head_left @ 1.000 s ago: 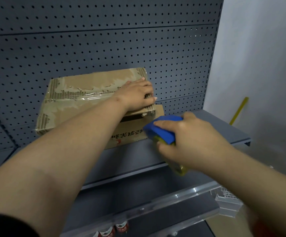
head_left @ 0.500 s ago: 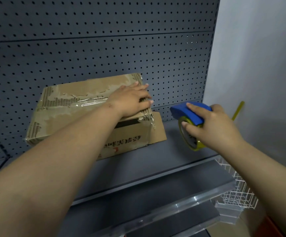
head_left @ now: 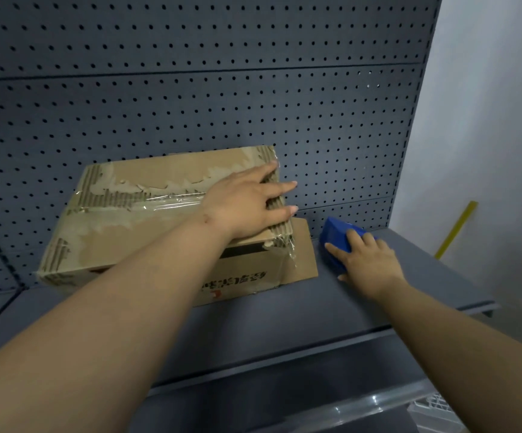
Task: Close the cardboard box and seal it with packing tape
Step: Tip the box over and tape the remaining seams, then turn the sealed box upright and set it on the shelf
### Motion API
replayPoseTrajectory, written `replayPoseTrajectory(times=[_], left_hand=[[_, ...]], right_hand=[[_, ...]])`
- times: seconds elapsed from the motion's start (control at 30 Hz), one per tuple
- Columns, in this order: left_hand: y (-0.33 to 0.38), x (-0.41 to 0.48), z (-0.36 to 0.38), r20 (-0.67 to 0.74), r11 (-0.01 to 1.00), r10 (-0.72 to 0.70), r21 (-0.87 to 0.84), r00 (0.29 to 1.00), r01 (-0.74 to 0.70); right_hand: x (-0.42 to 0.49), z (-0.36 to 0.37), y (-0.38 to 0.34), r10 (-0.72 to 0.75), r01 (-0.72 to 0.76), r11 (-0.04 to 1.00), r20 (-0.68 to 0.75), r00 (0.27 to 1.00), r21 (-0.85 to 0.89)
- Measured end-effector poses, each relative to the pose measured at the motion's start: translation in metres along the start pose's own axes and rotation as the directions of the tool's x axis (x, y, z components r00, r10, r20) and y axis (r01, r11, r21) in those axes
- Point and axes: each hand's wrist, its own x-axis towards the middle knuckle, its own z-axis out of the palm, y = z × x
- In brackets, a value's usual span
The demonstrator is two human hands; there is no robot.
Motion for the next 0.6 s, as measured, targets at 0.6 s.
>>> replayPoseTrajectory(times=[0.6], left_hand=[[0.005, 0.008, 0.003, -0.035, 0.985, -0.172, -0.003, 0.984, 0.172]], right_hand=[[-0.011, -0.101, -0.116, 0.438, 0.229, -0.076, -0.173, 0.882, 0.971]])
